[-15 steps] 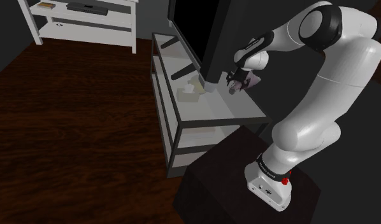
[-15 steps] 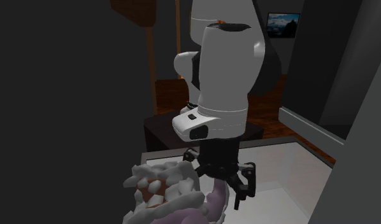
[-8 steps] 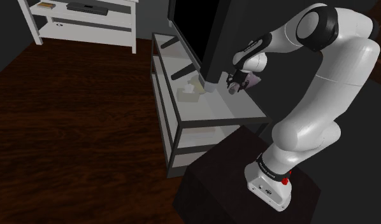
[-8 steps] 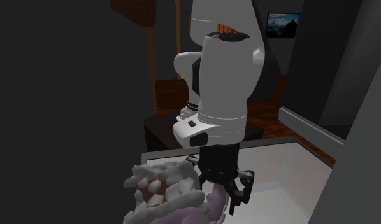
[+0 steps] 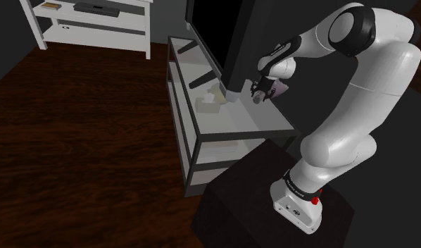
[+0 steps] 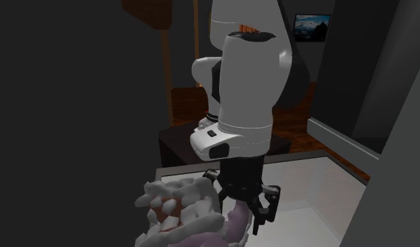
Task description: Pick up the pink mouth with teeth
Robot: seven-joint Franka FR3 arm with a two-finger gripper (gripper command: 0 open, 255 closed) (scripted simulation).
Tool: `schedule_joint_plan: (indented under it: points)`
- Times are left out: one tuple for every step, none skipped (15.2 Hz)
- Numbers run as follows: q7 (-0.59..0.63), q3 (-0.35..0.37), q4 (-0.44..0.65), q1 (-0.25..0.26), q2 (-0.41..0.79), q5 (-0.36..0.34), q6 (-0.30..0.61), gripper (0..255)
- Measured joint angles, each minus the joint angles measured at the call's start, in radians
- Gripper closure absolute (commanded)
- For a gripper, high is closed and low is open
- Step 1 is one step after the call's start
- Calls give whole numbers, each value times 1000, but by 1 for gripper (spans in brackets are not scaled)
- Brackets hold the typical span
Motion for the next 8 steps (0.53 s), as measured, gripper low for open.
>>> schedule_joint_plan:
  points:
    - [1,-2,-1,1,-10,-3,-9,255]
    - [4,-3,0,2,-18,-6,-20,255]
    - [9,-4,3,4,-28,-10,-34,255]
    - [10,-5,6,4,-37,-13,-48,255]
    - [12,-6,8,5,-46,-16,-58,255]
    - [13,-7,13,5,-57,-19,-74,255]
    - [14,-8,15,6,-64,-22,-81,255]
    - [17,-9,19,7,-73,-25,-93,255]
